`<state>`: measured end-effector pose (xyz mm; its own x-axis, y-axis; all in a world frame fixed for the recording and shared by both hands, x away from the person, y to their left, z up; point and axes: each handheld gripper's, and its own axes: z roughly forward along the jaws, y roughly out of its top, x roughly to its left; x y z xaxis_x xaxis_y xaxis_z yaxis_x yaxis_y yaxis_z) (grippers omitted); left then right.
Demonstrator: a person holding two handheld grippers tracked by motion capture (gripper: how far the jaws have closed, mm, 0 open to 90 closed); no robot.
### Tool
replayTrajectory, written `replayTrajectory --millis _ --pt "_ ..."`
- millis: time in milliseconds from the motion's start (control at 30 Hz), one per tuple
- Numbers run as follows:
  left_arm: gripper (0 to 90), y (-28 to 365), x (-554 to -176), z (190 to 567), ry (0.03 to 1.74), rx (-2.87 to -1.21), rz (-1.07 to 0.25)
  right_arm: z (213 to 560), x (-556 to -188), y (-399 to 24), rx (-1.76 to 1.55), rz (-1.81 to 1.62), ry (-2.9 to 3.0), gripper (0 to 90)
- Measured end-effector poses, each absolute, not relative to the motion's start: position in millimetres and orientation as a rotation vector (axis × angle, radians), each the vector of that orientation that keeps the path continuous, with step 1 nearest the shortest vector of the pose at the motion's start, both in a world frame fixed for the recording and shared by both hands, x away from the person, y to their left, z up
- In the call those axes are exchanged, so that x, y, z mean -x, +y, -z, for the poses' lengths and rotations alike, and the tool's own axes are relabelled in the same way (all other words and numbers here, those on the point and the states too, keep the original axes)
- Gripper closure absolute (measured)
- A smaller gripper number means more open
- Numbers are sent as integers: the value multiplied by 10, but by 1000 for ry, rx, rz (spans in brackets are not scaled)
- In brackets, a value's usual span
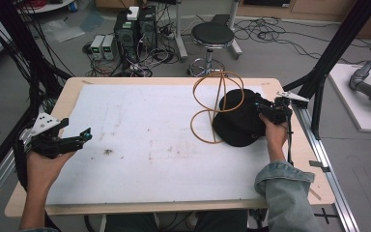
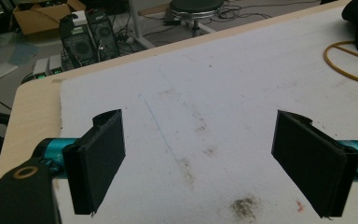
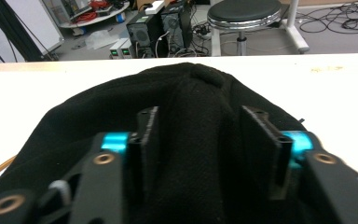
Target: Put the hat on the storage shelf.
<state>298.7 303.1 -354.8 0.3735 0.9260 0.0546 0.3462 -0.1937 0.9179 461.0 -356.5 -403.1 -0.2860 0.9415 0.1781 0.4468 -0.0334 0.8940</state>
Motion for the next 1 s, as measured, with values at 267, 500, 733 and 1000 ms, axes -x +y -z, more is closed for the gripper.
replayTrajectory --millis 267,500,733,1000 --pt "176 3039 -2987 3547 1127 -1737 -812 4005 -4586 -3559 -1467 -1281 1729 799" --pt "176 3046 -2977 3534 1127 -1729 -814 3878 -4486 -3587 -1421 -1290 1682 822" --pt "176 3048 -2973 3524 1124 -1724 -813 3727 -4342 -3708 -1398 -1286 1623 828" --pt "176 3043 -2966 3505 1121 -1722 -816 3426 -4187 -3805 -1313 -1236 1601 830"
